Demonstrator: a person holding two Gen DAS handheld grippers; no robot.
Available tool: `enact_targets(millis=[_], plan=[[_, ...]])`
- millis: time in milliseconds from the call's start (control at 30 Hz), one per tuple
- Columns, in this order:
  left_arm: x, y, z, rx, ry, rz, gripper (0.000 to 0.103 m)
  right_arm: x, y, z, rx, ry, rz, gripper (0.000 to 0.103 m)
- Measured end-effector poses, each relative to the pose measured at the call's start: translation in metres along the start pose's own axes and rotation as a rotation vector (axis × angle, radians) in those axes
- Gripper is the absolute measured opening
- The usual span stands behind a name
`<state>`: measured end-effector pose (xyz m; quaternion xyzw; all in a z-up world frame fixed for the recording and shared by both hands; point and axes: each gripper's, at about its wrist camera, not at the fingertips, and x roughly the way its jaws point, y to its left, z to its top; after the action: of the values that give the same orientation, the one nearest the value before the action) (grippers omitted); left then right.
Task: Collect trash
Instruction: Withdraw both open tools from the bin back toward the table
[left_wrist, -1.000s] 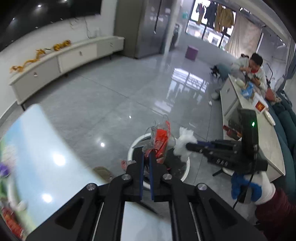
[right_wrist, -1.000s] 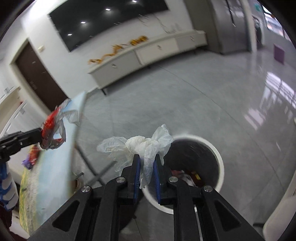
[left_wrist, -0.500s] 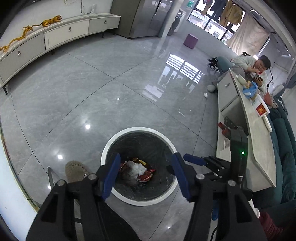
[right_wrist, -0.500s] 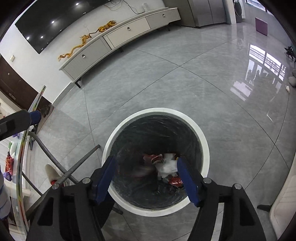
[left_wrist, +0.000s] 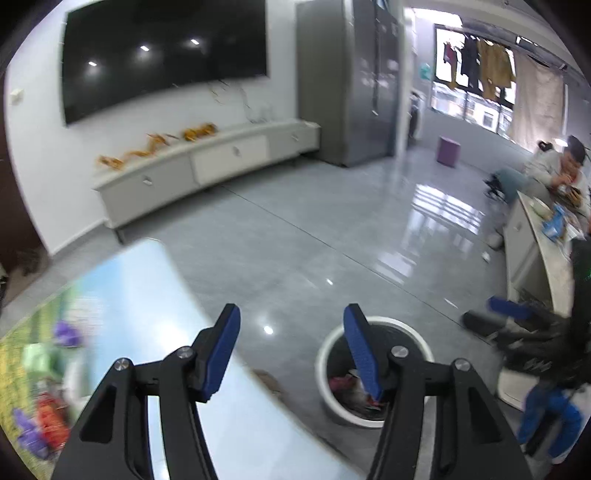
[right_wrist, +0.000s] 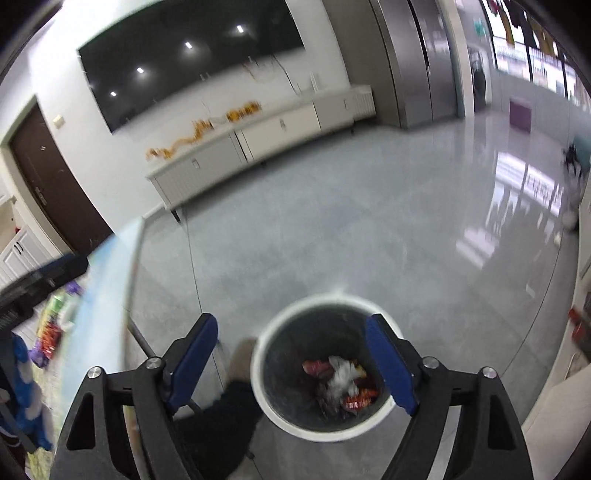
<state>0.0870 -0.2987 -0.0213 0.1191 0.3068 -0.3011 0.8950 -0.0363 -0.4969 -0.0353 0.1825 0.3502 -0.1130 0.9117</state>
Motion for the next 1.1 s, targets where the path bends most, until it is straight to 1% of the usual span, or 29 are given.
enact_targets(millis=[67,167,300,367,500,567,633,667,733,767,800,833,933,1000,1033,1100], plan=[[-0.023,0.013,-0.004,-0.006,-0.046,0.057,0.056,-0.027,0.023,0.008,-0.040,-0.071,-0.006,0.085],[-0.061,0.036,-0.011,-0.015,-0.113,0.135,0.056,-0.060,0.059,0.018,-0.104,-0.171,-0.018,0.092],[-0.104,0.066,-0.022,-0.045,-0.174,0.231,0.056,-0.094,0.104,0.023,-0.182,-0.280,-0.020,0.102],[-0.124,0.081,-0.029,-0.067,-0.197,0.272,0.056,-0.110,0.129,0.023,-0.230,-0.334,-0.007,0.103],[-0.157,0.115,-0.049,-0.127,-0.240,0.330,0.056,-0.129,0.169,0.021,-0.285,-0.392,0.000,0.103],[-0.173,0.135,-0.061,-0.170,-0.254,0.349,0.056,-0.137,0.190,0.019,-0.315,-0.415,0.023,0.103],[-0.186,0.156,-0.072,-0.208,-0.261,0.377,0.056,-0.140,0.202,0.018,-0.334,-0.432,0.047,0.103],[-0.194,0.173,-0.079,-0.233,-0.252,0.400,0.056,-0.143,0.212,0.018,-0.342,-0.446,0.063,0.103],[-0.201,0.196,-0.089,-0.265,-0.223,0.410,0.056,-0.146,0.224,0.018,-0.343,-0.469,0.092,0.103],[-0.207,0.214,-0.096,-0.295,-0.214,0.418,0.056,-0.146,0.230,0.019,-0.339,-0.475,0.130,0.103],[-0.214,0.231,-0.103,-0.320,-0.210,0.427,0.056,-0.146,0.234,0.020,-0.334,-0.474,0.154,0.103],[-0.219,0.240,-0.108,-0.331,-0.207,0.434,0.056,-0.143,0.239,0.022,-0.327,-0.471,0.175,0.103],[-0.227,0.280,-0.131,-0.378,-0.165,0.485,0.056,-0.132,0.250,0.026,-0.310,-0.451,0.226,0.103],[-0.229,0.299,-0.145,-0.415,-0.133,0.481,0.056,-0.118,0.257,0.029,-0.298,-0.424,0.270,0.103],[-0.226,0.310,-0.153,-0.445,-0.112,0.467,0.056,-0.116,0.258,0.025,-0.297,-0.414,0.282,0.103],[-0.223,0.321,-0.169,-0.473,-0.089,0.439,0.056,-0.098,0.269,0.027,-0.301,-0.369,0.298,0.103]])
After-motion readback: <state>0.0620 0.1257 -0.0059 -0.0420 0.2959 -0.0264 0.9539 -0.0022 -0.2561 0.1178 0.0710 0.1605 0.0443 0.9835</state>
